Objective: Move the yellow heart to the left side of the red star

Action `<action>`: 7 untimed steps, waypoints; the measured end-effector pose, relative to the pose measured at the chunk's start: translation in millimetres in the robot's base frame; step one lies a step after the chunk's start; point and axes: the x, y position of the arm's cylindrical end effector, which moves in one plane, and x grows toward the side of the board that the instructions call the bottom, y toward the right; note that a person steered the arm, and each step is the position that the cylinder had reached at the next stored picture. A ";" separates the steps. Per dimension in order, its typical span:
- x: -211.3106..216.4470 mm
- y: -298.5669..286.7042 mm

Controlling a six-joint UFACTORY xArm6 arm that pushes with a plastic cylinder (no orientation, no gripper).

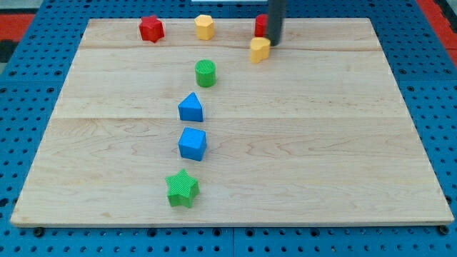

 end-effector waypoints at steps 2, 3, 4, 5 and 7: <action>18.0 66.4; 47.8 72.7; 45.7 -7.5; 20.6 -49.1; 32.9 -161.9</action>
